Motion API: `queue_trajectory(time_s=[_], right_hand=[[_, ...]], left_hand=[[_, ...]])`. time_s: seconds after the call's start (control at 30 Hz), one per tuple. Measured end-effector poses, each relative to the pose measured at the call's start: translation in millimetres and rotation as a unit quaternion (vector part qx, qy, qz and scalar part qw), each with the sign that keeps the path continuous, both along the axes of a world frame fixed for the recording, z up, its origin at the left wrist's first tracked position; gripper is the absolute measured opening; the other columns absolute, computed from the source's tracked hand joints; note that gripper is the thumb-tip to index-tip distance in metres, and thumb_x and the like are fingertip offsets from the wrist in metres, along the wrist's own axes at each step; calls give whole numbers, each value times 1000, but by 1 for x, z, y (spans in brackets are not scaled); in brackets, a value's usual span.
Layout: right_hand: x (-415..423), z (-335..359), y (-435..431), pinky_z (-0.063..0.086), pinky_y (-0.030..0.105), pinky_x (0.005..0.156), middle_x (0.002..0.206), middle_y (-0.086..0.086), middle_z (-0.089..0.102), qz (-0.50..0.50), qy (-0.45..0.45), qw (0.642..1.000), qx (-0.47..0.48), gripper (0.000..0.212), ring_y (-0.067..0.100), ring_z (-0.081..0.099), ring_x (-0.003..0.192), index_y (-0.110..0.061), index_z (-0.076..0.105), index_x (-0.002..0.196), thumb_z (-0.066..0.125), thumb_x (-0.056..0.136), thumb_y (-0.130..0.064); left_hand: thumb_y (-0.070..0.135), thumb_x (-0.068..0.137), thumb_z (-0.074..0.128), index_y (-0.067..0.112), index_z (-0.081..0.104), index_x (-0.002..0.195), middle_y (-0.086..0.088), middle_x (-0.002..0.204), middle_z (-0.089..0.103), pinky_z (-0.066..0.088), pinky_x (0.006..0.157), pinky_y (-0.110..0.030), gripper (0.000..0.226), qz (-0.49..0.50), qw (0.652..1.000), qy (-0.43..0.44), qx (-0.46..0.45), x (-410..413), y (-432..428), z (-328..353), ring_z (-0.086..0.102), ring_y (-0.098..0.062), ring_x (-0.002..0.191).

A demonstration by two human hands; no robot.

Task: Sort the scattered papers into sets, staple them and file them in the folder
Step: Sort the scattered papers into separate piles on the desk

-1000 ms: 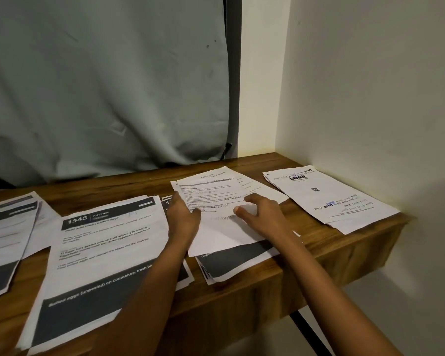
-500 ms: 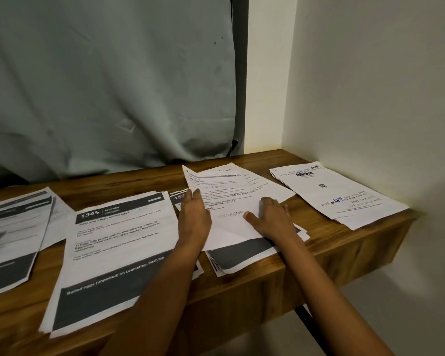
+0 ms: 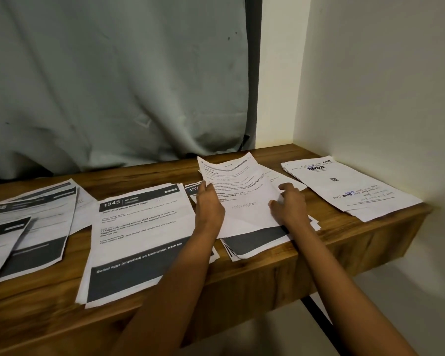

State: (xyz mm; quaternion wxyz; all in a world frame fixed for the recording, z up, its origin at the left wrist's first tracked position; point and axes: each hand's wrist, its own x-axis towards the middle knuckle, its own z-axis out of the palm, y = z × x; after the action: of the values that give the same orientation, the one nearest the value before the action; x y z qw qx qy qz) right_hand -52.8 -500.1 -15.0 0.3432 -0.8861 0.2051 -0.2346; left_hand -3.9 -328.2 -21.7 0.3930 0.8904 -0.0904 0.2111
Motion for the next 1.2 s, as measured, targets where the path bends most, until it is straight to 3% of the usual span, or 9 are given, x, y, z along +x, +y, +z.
queue_trajectory(time_s=[0.17, 0.4, 0.47, 0.57, 0.8, 0.93, 1.07, 1.2], right_hand=[[-8, 8, 0, 45, 39, 93, 112, 14, 66, -27, -78, 996, -42, 27, 32, 55, 109, -6, 62, 118, 54, 92, -8], [-27, 54, 32, 41, 24, 80, 124, 14, 61, 18, -157, 986, 52, 28, 31, 58, 111, 0, 59, 122, 52, 96, -9], [-31, 62, 55, 39, 22, 80, 126, 14, 59, 45, -154, 985, 57, 29, 29, 57, 113, 0, 57, 123, 53, 96, -8], [-34, 63, 92, 38, 21, 83, 131, 10, 57, 110, -132, 983, 60, 34, 27, 55, 118, -6, 53, 128, 53, 95, -5], [-33, 30, 161, 41, 20, 84, 127, 13, 58, 208, -34, 977, 17, 38, 27, 56, 114, -5, 52, 128, 55, 91, 2], [-32, 17, 177, 42, 27, 94, 126, 17, 55, 212, -1, 976, -43, 37, 29, 51, 117, 0, 52, 128, 55, 90, 3], [-30, 6, 180, 39, 36, 99, 130, 15, 47, 225, 54, 965, -125, 35, 29, 37, 124, -3, 50, 128, 50, 96, -17], [-31, 3, 178, 36, 40, 99, 131, 12, 49, 267, 127, 937, -184, 37, 30, 35, 125, -5, 52, 122, 41, 99, -33]], left_hand=[[4, 91, 60, 5, 55, 131, -11, 146, 43, 46, 95, -28, 40, -22, 999, -21, -23, -10, 2, 16, 49, -29, 127], [-1, 93, 55, 2, 59, 125, -13, 136, 53, 33, 87, -13, 33, -25, 996, -78, -39, -32, 45, 65, 51, -26, 122], [-8, 90, 52, 1, 55, 131, -14, 138, 52, 33, 92, -14, 41, 5, 998, -66, -17, -37, 71, 79, 50, -27, 123], [-14, 87, 49, -1, 49, 135, -17, 139, 51, 32, 104, -25, 50, 46, 998, -40, 20, -49, 115, 92, 47, -31, 126], [-4, 91, 56, 1, 50, 135, -18, 137, 52, 40, 102, -35, 44, 106, 991, 57, 65, -77, 188, 63, 50, -33, 123], [0, 94, 53, 1, 54, 132, -19, 137, 52, 40, 102, -39, 38, 109, 988, 78, 76, -87, 202, 47, 49, -36, 124], [1, 93, 51, 4, 60, 123, -18, 128, 57, 44, 90, -35, 31, 106, 980, 98, 137, -91, 200, 39, 53, -34, 115], [14, 95, 48, 11, 57, 120, -13, 127, 56, 33, 107, -43, 27, 98, 956, 131, 243, -80, 188, 31, 47, -30, 122]])
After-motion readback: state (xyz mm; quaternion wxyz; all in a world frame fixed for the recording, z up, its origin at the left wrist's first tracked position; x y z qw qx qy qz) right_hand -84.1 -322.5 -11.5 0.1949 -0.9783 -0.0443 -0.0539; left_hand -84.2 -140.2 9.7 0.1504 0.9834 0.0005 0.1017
